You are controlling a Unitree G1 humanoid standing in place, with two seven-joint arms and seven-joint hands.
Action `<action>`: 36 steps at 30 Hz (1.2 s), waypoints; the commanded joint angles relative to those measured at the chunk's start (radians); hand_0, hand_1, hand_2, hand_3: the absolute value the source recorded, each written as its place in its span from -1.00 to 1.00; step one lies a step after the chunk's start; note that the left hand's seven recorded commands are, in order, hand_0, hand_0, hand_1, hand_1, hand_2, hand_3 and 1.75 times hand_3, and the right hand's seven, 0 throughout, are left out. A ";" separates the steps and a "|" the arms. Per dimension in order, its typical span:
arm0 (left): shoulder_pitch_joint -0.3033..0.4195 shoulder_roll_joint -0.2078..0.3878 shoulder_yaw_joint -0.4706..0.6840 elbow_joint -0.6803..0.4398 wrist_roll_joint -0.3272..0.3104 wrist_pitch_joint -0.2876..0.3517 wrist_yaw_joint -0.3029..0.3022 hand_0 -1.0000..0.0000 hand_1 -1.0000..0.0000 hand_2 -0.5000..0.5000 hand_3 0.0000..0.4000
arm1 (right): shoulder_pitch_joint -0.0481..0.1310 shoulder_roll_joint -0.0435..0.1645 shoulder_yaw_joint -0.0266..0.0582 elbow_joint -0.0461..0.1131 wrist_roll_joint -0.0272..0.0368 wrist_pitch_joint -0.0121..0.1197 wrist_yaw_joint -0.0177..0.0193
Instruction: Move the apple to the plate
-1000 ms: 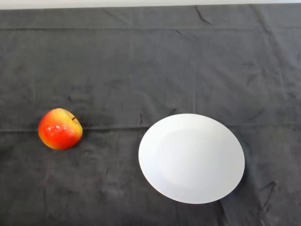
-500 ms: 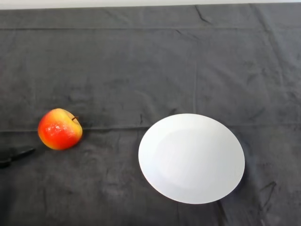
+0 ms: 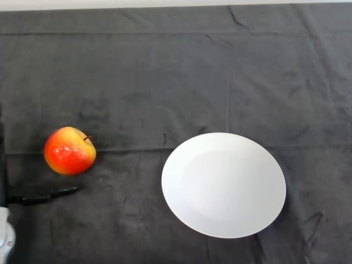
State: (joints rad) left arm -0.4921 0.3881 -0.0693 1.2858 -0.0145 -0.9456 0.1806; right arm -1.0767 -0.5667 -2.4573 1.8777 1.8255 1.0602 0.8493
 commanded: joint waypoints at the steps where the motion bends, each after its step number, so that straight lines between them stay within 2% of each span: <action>1: -0.035 -0.006 -0.021 -0.011 0.018 0.015 -0.007 1.00 1.00 0.00 -1.00 | -0.007 -0.022 -0.0074 -0.010 0.0009 -0.007 -0.0071; 18: -0.056 -0.066 -0.079 -0.004 0.062 0.083 -0.069 1.00 1.00 0.00 -1.00 | -0.007 -0.022 -0.0074 -0.010 0.0009 -0.008 -0.0076; 20: -0.055 -0.070 -0.087 -0.005 0.067 0.086 -0.074 0.76 1.00 -0.12 -0.76 | -0.007 -0.022 -0.0074 -0.010 0.0009 -0.008 -0.0077; 21: -0.054 -0.071 -0.090 -0.005 0.070 0.087 -0.078 -0.09 0.51 -0.30 0.09 | -0.007 -0.022 -0.0074 -0.010 0.0009 -0.008 -0.0077; 22: -0.053 -0.070 -0.093 -0.006 0.071 0.088 -0.083 -0.42 -0.05 -0.18 0.42 | -0.007 -0.022 -0.0074 -0.010 0.0009 -0.008 -0.0077; 23: -0.052 -0.069 -0.095 -0.006 0.072 0.088 -0.088 -0.52 -0.05 -0.24 0.52 | -0.007 -0.022 -0.0074 -0.010 0.0009 -0.008 -0.0078; 24: -0.051 -0.067 -0.096 -0.006 0.072 0.089 -0.094 -1.00 -0.64 -0.18 1.00 | -0.007 -0.022 -0.0074 -0.010 0.0009 -0.008 -0.0078; 26: -0.049 -0.062 -0.098 -0.005 0.073 0.089 -0.105 -1.00 -0.76 -0.12 1.00 | -0.007 -0.022 -0.0074 -0.010 0.0009 -0.008 -0.0078; 29: -0.047 -0.055 -0.101 -0.004 0.075 0.093 -0.118 -1.00 -0.84 -0.08 1.00 | -0.007 -0.022 -0.0074 -0.010 0.0009 -0.008 -0.0079; 36: -0.049 -0.049 -0.106 -0.001 0.080 0.108 -0.129 -1.00 -0.87 -0.06 1.00 | -0.007 -0.022 -0.0074 -0.010 0.0009 -0.009 -0.0081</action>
State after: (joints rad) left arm -0.5456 0.3304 -0.1438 1.2753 0.0275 -0.8759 0.0722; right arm -1.0767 -0.5668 -2.4574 1.8776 1.8254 1.0602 0.8491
